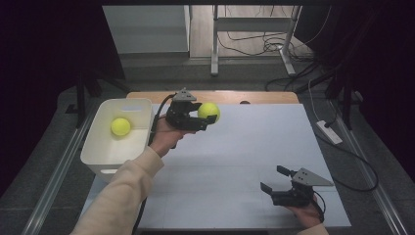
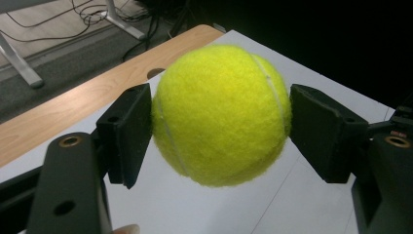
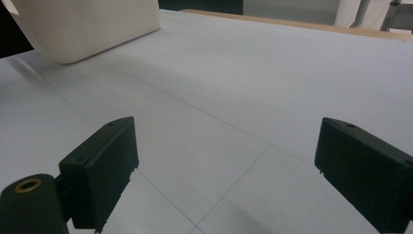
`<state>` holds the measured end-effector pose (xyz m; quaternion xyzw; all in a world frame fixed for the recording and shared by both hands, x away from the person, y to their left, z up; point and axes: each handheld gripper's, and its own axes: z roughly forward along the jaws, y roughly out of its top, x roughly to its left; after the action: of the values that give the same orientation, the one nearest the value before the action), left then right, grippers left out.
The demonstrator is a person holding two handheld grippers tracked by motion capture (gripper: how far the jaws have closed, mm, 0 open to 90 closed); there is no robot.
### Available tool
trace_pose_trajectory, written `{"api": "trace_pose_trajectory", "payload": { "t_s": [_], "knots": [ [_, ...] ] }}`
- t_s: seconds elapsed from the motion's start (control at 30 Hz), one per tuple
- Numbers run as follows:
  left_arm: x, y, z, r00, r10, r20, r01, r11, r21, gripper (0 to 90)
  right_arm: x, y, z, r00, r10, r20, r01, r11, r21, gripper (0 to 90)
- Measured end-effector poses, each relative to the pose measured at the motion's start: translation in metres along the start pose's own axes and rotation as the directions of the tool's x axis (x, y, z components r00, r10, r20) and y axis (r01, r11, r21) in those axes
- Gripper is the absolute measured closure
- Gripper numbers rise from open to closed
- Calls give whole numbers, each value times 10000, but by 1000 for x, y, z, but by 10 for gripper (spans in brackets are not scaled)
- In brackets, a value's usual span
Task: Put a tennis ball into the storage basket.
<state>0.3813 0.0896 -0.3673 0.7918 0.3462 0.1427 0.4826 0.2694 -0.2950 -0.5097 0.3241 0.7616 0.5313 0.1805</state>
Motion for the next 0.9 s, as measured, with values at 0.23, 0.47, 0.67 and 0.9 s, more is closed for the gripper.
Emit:
{"api": "trace_pose_trajectory", "payload": {
  "t_s": [0.23, 0.47, 0.67, 0.9],
  "knots": [
    [4, 2, -12, 9999, -65, -126, 63, 9998, -183, 277, 0, 1, -1, 10000, -1, 84, 2, 9999, -131, 90],
    [8, 4, -27, 9997, -113, -210, 103, 9989, -450, 277, 1, 1, -2, 9999, -36, 120, 37, 9999, -158, 91],
    [12, 4, -39, 9994, -195, -294, 178, 9981, -583, 277, 1, 1, -1, 10000, -10, 75, 11, 9999, -116, 91],
    [13, 3, -47, 9992, -293, -287, 268, 9960, -849, 277, 1, 1, -1, 10000, -25, 72, 25, 9999, -103, 91]
  ]
}}
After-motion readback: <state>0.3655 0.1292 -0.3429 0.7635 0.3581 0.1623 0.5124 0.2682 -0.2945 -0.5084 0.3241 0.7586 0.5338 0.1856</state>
